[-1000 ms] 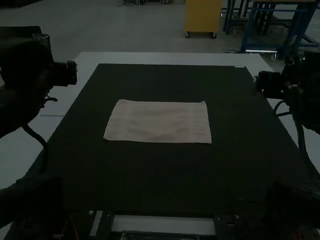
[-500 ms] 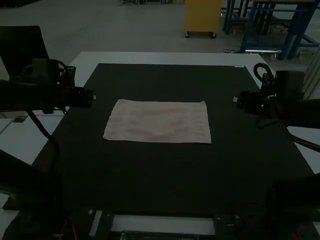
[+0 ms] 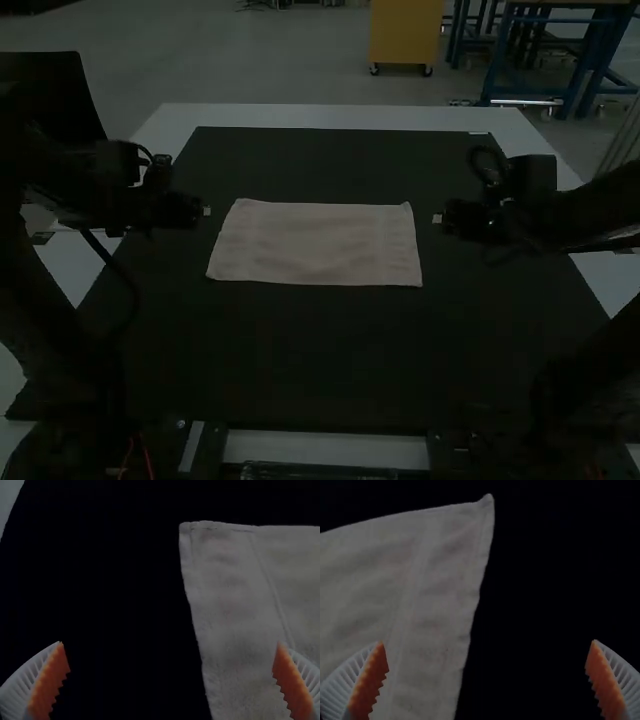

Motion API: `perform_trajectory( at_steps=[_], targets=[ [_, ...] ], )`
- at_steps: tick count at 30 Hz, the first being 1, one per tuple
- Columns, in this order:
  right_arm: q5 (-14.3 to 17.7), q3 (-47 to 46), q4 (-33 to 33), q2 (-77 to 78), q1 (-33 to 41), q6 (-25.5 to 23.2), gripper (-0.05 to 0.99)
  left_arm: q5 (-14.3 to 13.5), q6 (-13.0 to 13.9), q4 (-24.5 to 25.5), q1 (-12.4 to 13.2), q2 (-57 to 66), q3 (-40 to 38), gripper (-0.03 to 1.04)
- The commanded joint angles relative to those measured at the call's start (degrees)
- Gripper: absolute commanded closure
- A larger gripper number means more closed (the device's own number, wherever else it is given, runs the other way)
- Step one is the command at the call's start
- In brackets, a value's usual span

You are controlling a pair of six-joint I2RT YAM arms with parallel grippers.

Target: Fold the towel.

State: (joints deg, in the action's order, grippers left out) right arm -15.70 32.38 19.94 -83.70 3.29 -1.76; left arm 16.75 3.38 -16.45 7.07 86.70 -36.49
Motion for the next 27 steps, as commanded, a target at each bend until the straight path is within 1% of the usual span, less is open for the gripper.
perform_trajectory(
  at_steps=[1, 4, 6, 9, 11, 13, 17, 20, 27],
  targets=[
    [-0.38, 3.13, 2.56, -3.05, 1.9, -0.53, 0.03, 2.85, 0.49, -1.57, -0.57, 3.39, -3.15, 0.05],
    [-0.2, 5.15, 3.7, -7.62, 3.04, -1.05, 0.03, 3.29, 0.49, -3.24, -0.57, 7.0, -4.99, 0.05],
    [-0.47, 6.03, 4.31, -10.08, 3.83, -1.05, 0.02, 4.16, 0.49, -3.68, -0.57, 9.11, -6.4, 0.05],
    [-0.47, 6.82, 6.95, -13.51, 4.71, -1.05, 0.03, 5.04, 0.4, -3.77, -0.57, 12.27, -8.42, 0.05],
    [-0.56, 7.52, 8.36, -15.53, 5.06, -1.05, 0.03, 6.89, 0.05, -3.77, -0.57, 14.2, -9.74, 0.05],
    [-0.56, 8.31, 8.97, -17.55, 5.15, -0.97, 0.03, 8.47, -0.92, -3.59, -0.57, 15.87, -10.97, 0.05],
    [-1.0, 9.89, 10.03, -21.06, 5.15, -0.88, 0.03, 10.49, -1.27, -3.68, -0.65, 18.33, -12.99, 0.05],
    [-1.0, 10.95, 11.17, -23.53, 5.15, -0.88, 0.03, 11.11, -1.27, -3.77, -1.36, 19.83, -14.66, 0.05],
    [-1.08, 14.64, 13.1, -28.62, 5.24, -0.61, 0.03, 10.58, -1.27, -4.12, -3.82, 23.34, -17.91, 0.05]
  ],
)
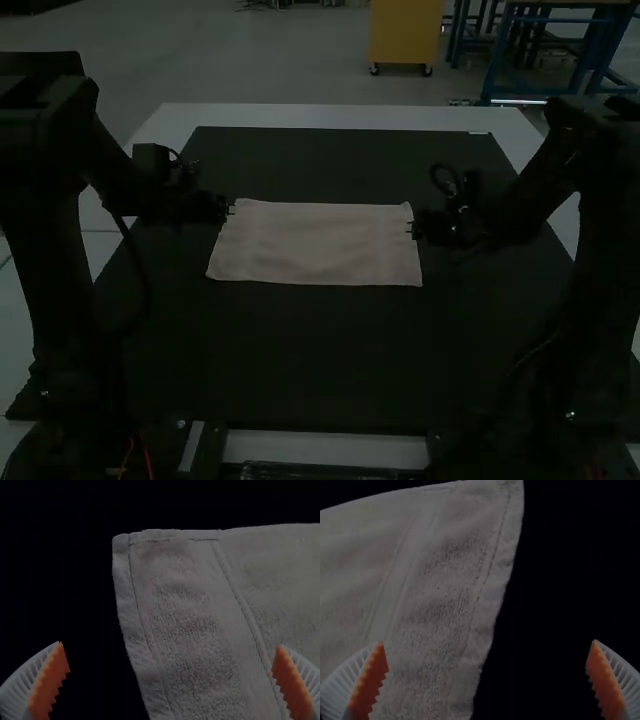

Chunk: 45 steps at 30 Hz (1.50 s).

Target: Fold the towel.

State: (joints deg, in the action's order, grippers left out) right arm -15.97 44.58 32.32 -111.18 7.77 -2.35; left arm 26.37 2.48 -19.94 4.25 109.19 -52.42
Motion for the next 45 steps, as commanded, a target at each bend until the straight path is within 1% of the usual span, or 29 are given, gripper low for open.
perform_trajectory(
  at_steps=[1, 4, 7, 10, 16, 17, 19, 22, 35, 41, 44, 45],
  targets=[
    [-0.91, 3.24, 0.73, -1.85, 0.76, 0.06, 0.03, 0.88, -0.46, -0.8, -1.35, 1.29, -2.51, 0.05],
    [-0.91, 5.08, 0.91, -3.7, 0.93, 0.33, 0.03, 0.7, -0.55, -1.15, -1.88, 3.05, -3.91, 0.05],
    [-0.82, 6.84, 1.0, -5.63, 1.55, 0.42, 0.03, 0.61, -0.55, -1.06, -1.88, 4.9, -5.32, 0.05],
    [-0.82, 8.51, 0.91, -7.48, 2.16, 0.5, 0.03, -0.18, -0.37, -1.33, -1.88, 6.65, -6.46, 0.05],
    [-0.82, 11.5, 0.91, -10.64, 2.34, 0.5, 0.03, -0.27, -0.02, -1.76, -1.97, 9.47, -8.4, 0.05],
    [-0.91, 12.02, 0.91, -11.17, 2.34, 0.42, 0.03, -0.53, -0.02, -2.03, -1.97, 9.82, -8.66, 0.05],
    [-0.82, 12.9, 0.91, -12.14, 2.34, 0.42, 0.03, -2.11, 0.33, -2.64, -2.32, 10.96, -9.1, 0.05],
    [-0.82, 13.87, 0.91, -13.28, 2.25, 0.5, 0.03, -2.2, 0.77, -2.82, -2.84, 12.37, -9.71, 0.05],
    [-0.82, 18.88, 0.12, -17.23, 2.34, 0.86, 0.03, -2.2, 0.51, -2.91, -2.58, 16.06, -13.32, 0.05],
    [-0.73, 19.93, -0.32, -18.46, 2.51, 0.86, 0.03, -2.2, 0.6, -2.2, -2.49, 17.11, -13.67, 0.05],
    [-0.64, 20.11, -0.76, -18.73, 2.6, 1.91, 0.03, -2.2, 0.68, -2.03, -2.32, 17.55, -13.49, 0.05],
    [0.06, 20.11, -0.94, -18.81, 2.78, 2.96, 0.03, -2.29, 0.77, -1.94, -2.41, 17.73, -13.49, 0.05]
  ],
)
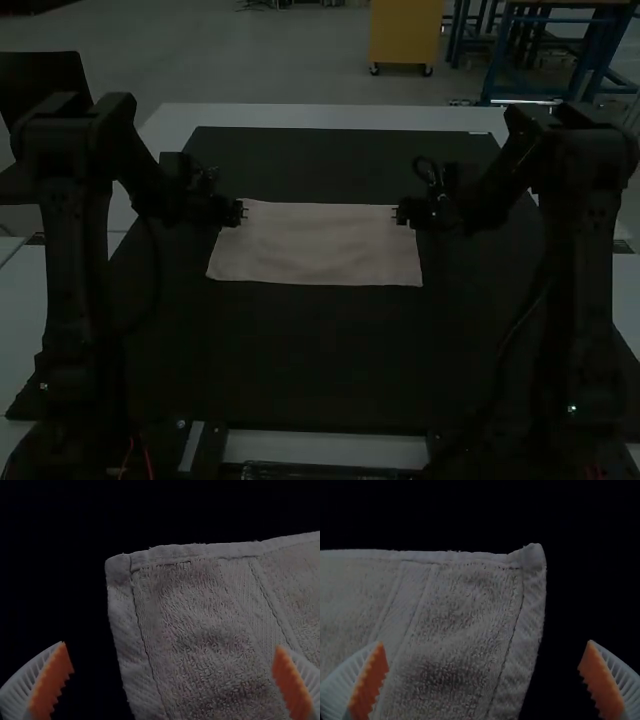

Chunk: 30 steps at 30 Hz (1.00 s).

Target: Fold the towel.

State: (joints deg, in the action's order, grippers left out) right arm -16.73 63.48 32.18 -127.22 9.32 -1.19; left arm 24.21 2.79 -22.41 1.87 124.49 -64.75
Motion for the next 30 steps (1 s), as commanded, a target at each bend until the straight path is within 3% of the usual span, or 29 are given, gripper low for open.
perform_trajectory(
  at_steps=[1, 6, 9, 10, 12, 14, 15, 25, 30],
  targets=[
    [1.61, 1.2, -1.07, -2.86, 1.4, 2.86, 0.03, -0.12, 0.73, 0.53, -0.02, 2.52, -1.17, 0.05],
    [2.41, 1.82, -2.92, -2.95, 1.84, 4.36, 0.03, -1.71, 0.99, 0.35, 0.15, 3.22, -1.43, 0.08],
    [1.97, 2.08, -3.8, -3.39, 2.37, 6.03, 0.15, -2.15, 0.9, -0.44, 0.06, 3.92, -1.52, 0.17],
    [1.97, 2.17, -3.97, -3.65, 2.37, 6.55, 0.24, -2.15, 0.9, -0.44, 0.15, 4.27, -1.43, 0.2],
    [1.97, 2.17, -3.8, -4.18, 2.37, 7.87, 0.58, -2.15, 1.17, -0.44, 0.06, 4.8, -1.25, 0.41],
    [1.97, 2.08, -3.8, -4.44, 2.19, 8.75, 0.95, -2.15, 1.7, -0.61, 0.15, 5.42, -1.08, 0.87],
    [1.97, 1.91, -3.71, -4.44, 2.1, 8.84, 0.95, -2.15, 1.7, -0.96, 0.15, 5.68, -1.08, 1.0],
    [1.7, 1.29, -2.3, -1.89, -0.97, 5.23, 0.96, -1.71, 1.7, -2.55, 3.84, 3.04, -1.61, 0.99],
    [1.61, 1.64, -2.39, 0.74, -0.88, 4.44, 0.96, -1.09, 1.43, -2.99, 4.02, 0.14, -1.87, 0.99]
  ],
)
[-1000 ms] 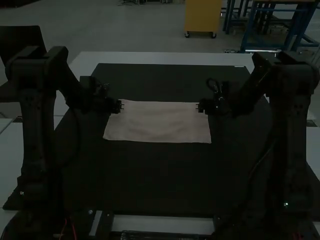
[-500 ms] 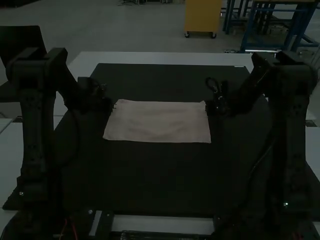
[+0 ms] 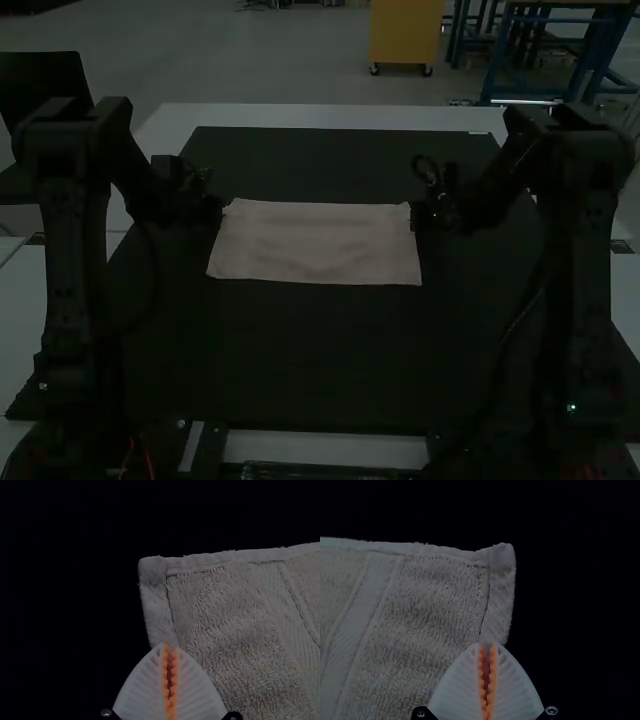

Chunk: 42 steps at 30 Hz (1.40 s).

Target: Fold the towel.

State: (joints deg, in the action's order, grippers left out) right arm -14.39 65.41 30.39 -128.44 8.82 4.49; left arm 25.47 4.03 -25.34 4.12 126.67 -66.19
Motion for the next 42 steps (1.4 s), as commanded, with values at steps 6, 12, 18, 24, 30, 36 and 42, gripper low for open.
perform_trajectory(
  at_steps=[6, 12, 18, 24, 30, 36, 42],
  targets=[
    [-1.6, 1.04, -0.86, 4.87, -0.38, -2.21, 0.96, -1.39, -1.31, 0.12, 1.68, -5.03, -1.31, 0.99],
    [-2.22, 1.74, -2.44, 6.98, -0.38, -3.17, 0.96, -0.95, -2.98, 0.12, 1.5, -8.02, -1.66, 0.99],
    [-3.45, -0.19, -2.97, 10.23, -0.91, -3.44, 0.96, 0.28, -1.75, 5.39, 1.94, -9.51, -1.04, 0.99],
    [-4.86, -3.0, -4.11, 13.13, -1.17, -4.14, 0.96, 1.24, 0.54, 8.12, 3.7, -11.97, 0.8, 0.99],
    [-5.73, -5.73, -5.69, 15.85, -1.08, -4.58, 0.96, 1.51, 1.68, 9.26, 4.14, -14.79, 3.44, 0.99],
    [-6.61, -8.98, -7.36, 18.84, -0.73, -4.58, 0.96, 1.51, 2.38, 11.19, 3.88, -17.86, 6.6, 0.99],
    [-7.14, -12.41, -8.68, 23.33, -1.17, -4.32, 0.96, 1.51, 2.91, 12.25, 4.14, -21.73, 9.68, 0.99]
  ],
)
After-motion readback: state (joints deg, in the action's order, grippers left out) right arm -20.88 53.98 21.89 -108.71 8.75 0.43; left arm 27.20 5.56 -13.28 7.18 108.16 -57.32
